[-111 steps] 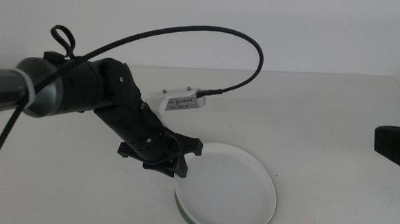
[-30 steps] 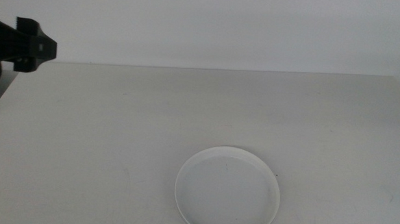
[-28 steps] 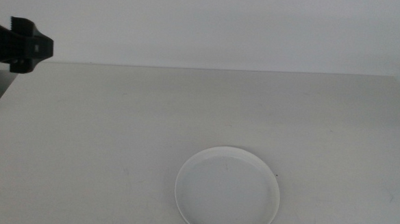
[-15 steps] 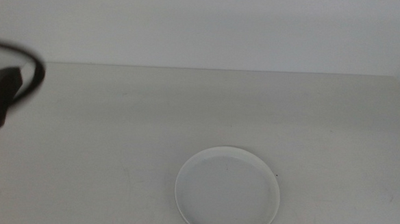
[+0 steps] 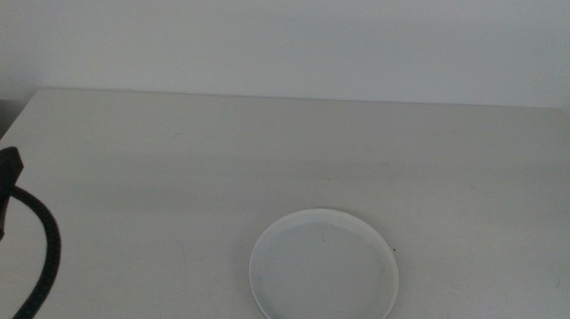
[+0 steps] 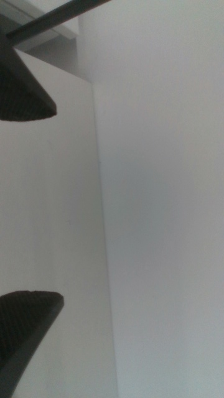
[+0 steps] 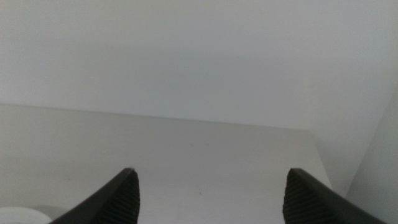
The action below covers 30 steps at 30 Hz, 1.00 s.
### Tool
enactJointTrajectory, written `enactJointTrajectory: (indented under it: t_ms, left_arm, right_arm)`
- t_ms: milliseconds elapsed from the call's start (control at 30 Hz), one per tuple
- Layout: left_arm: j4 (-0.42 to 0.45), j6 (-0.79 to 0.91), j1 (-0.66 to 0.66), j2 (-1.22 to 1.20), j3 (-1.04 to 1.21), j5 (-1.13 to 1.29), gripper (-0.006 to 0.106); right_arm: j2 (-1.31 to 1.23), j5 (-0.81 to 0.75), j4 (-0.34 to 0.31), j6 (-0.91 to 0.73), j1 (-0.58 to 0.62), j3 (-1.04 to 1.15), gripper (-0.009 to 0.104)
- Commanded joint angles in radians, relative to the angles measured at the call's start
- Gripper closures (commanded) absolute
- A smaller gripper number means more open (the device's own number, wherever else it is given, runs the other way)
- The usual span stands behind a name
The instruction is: Stack the three bowls on top of each other.
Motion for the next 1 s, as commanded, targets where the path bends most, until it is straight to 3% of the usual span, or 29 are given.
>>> enactJointTrajectory:
  t_ms: [0,533,733,967]
  left_arm:
    - [-0.015,-0.011,0.001,0.006,-0.024,-0.054,-0.005]
    - [-0.015,-0.011,0.001,-0.061,0.030,-0.051,-0.005]
    - [-0.015,-0.011,0.001,-0.166,0.157,-0.056,-0.005]
    - [-0.015,-0.011,0.002,-0.334,0.311,-0.056,-0.005]
  right_arm:
    - [0.000,-0.054,0.007,-0.006,0.003,-0.022,0.036]
    - [-0.001,-0.054,0.004,-0.007,0.003,-0.022,0.036]
    - [-0.044,-0.066,-0.074,-0.007,0.002,-0.018,0.036]
    - [-0.187,-0.259,-0.075,-0.007,0.002,0.185,0.036]
